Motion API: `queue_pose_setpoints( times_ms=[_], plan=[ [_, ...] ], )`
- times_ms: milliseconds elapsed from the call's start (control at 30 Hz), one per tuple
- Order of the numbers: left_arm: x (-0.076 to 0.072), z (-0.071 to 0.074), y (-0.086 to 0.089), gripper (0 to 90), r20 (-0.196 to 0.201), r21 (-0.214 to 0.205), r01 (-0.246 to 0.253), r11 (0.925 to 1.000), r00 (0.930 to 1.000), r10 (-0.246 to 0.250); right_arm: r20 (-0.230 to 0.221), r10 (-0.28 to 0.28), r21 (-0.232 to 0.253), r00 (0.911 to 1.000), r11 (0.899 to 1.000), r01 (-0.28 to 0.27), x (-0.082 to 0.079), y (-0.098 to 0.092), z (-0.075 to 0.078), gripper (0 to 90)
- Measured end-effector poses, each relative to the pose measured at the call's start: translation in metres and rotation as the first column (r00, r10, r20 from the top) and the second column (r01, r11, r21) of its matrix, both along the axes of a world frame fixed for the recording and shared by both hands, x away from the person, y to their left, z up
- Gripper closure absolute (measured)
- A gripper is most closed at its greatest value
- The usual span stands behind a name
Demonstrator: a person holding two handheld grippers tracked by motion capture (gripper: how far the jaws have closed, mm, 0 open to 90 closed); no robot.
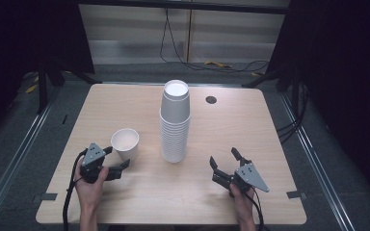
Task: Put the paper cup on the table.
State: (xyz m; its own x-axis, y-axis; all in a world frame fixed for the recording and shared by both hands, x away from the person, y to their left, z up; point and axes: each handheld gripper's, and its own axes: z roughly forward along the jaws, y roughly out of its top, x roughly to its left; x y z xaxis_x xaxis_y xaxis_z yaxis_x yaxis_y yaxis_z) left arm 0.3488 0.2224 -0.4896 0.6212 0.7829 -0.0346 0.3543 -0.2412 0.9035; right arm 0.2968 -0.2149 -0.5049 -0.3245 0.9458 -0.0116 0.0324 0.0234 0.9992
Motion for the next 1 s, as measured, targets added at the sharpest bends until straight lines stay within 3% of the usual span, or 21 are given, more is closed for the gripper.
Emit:
queue_pose_setpoints(
  times_ms=[133,267,400,433,500,567,767,833,1000],
  plan=[
    [-0.013,0.001,-0.002,16.0,0.03,-0.067,0.034,0.9972,0.999,-0.032,0.0,0.0,0.0,1.0,1.0,0.0,0.0,0.0,0.0,15.6],
    [-0.021,-0.002,-0.008,16.0,0.015,-0.07,0.046,0.9965,0.9989,-0.045,0.001,-0.002,0.001,1.0,1.0,0.002,0.0,0.0,0.0,15.7],
    [-0.027,-0.001,-0.018,16.3,0.05,-0.127,0.121,0.9845,0.992,-0.116,0.0,-0.003,-0.001,1.0,1.0,0.003,0.0,0.0,0.0,15.7],
    [-0.029,-0.001,-0.02,16.5,0.064,-0.127,0.12,0.9846,0.9916,-0.113,0.003,-0.004,0.001,1.0,1.0,0.004,0.0,0.0,0.0,15.7],
    [-0.031,-0.004,-0.026,16.4,0.076,-0.166,0.118,0.979,0.9913,-0.107,0.001,-0.005,0.0,1.0,1.0,0.005,0.0,0.0,0.0,15.7],
    [-0.034,-0.006,-0.033,15.8,0.1,-0.166,0.074,0.9834,0.9933,-0.057,0.0,-0.004,0.0,1.0,1.0,0.004,0.0,0.0,0.0,16.0],
    [-0.042,-0.004,-0.055,15.5,0.171,-0.195,0.088,0.9769,0.9838,-0.055,-0.001,0.006,0.001,1.0,1.0,-0.006,0.0,0.0,0.0,16.0],
    [-0.042,-0.004,-0.062,15.5,0.195,-0.173,0.077,0.982,0.9799,-0.042,-0.001,0.006,0.002,1.0,1.0,-0.006,0.0,0.0,0.0,16.0],
    [-0.043,-0.01,-0.076,15.6,0.197,-0.142,0.044,0.9888,0.9803,-0.016,-0.001,0.005,0.002,1.0,1.0,-0.005,0.0,0.0,0.0,16.0]
  ],
)
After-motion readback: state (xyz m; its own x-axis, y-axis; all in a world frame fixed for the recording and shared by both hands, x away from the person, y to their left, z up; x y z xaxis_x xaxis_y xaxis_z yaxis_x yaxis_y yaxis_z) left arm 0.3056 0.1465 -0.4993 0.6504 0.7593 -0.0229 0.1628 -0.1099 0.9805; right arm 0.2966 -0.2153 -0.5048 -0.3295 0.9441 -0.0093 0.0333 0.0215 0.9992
